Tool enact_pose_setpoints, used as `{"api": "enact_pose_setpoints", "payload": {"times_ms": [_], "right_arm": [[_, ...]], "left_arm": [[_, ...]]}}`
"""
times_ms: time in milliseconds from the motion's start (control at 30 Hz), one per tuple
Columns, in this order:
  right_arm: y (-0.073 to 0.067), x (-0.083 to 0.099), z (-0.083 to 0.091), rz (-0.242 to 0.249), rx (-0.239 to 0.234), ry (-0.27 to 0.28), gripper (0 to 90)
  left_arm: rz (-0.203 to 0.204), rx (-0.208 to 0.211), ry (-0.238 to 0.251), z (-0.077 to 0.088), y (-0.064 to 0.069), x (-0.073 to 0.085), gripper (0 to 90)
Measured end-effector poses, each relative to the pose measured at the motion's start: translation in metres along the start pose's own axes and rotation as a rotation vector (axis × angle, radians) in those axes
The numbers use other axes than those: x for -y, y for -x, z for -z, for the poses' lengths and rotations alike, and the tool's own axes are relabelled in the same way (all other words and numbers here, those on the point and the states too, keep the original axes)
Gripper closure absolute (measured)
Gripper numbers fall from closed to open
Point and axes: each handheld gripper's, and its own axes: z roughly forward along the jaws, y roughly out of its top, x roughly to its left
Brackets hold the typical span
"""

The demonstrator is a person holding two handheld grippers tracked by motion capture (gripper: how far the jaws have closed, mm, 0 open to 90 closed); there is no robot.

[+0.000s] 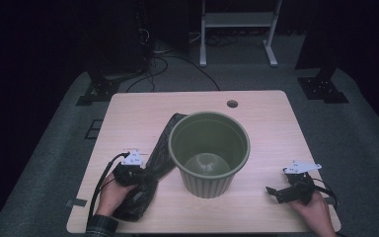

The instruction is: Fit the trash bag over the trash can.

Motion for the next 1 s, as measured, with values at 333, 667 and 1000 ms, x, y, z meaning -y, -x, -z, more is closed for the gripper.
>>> {"api": "enact_pose_setpoints", "payload": {"times_ms": [333,667,1000], "right_arm": [[0.000,0.000,0.000,-0.001,0.001,0.000,0.0],[0.000,0.000,0.000,-0.003,0.003,0.001,0.0],[0.000,0.000,0.000,-0.004,0.004,0.001,0.0]], "left_arm": [[-0.016,0.009,-0.022,0.028,0.020,0.025,51.0],[0.121,-0.129,0.083,0.034,0.018,-0.004,7.0],[0.128,-0.148,0.007,-0.007,0.009,-0.012,3.3]]}}
